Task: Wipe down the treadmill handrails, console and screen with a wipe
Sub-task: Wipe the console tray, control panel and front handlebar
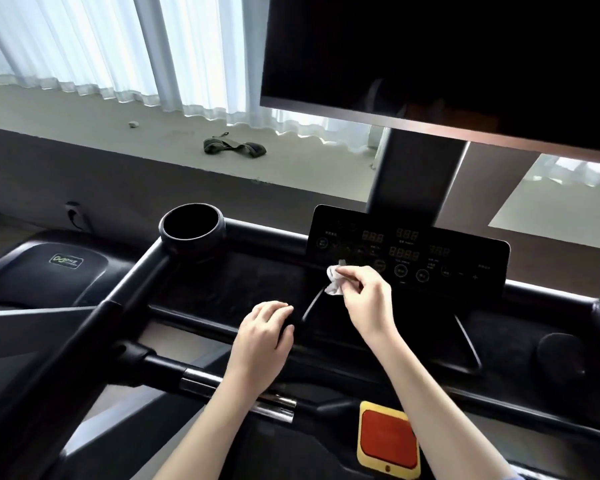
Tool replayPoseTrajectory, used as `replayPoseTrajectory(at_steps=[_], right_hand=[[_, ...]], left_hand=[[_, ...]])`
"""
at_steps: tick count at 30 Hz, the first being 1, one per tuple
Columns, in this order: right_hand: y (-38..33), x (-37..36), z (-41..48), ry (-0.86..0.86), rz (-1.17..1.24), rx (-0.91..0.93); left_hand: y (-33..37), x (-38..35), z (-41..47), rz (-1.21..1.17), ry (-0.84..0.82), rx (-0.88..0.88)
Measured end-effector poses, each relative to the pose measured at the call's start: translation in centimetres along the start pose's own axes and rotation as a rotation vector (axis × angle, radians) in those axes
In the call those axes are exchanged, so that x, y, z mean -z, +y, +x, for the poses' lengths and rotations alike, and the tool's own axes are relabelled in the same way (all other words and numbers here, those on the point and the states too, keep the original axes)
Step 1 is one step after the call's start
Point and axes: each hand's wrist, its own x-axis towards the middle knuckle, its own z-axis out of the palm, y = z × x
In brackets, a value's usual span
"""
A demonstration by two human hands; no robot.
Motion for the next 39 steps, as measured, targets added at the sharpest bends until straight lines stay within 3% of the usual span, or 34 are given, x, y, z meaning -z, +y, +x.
replayPoseTrajectory(at_steps=[4, 10, 17, 21, 27, 32, 39], right_hand=[[-2.9, -2.6, -2.5, -0.106, 0.142, -0.186], [-6.5, -9.6, -6.9, -0.333, 0.229, -0.346], [-9.8, -16.7, -9.6, -0.485, 0.293, -0.217], [-10.9, -20.1, -10.5, -0.574, 0.191, -0.059], [-11.8, -23.0, -10.8, -0.543, -0.068, 0.308], [-11.1, -22.5, -11.4, -0.415, -0.175, 0.492], [-11.5, -22.2, -12.3, -0.413, -0.283, 0.479]], left_hand=[[-3.0, 3.7, -1.3, -0.050, 0.068, 0.006], [-8.7, 9.8, -3.7, -0.017, 0.161, 0.188], [-13.6, 14.4, -7.1, 0.029, 0.190, 0.275], [-15.3, 16.3, -8.3, 0.062, 0.218, 0.350], [-16.7, 17.2, -10.0, 0.023, 0.192, 0.584], [-16.1, 17.0, -9.8, 0.027, 0.181, 0.627], [-15.8, 17.1, -9.6, 0.022, 0.164, 0.653]])
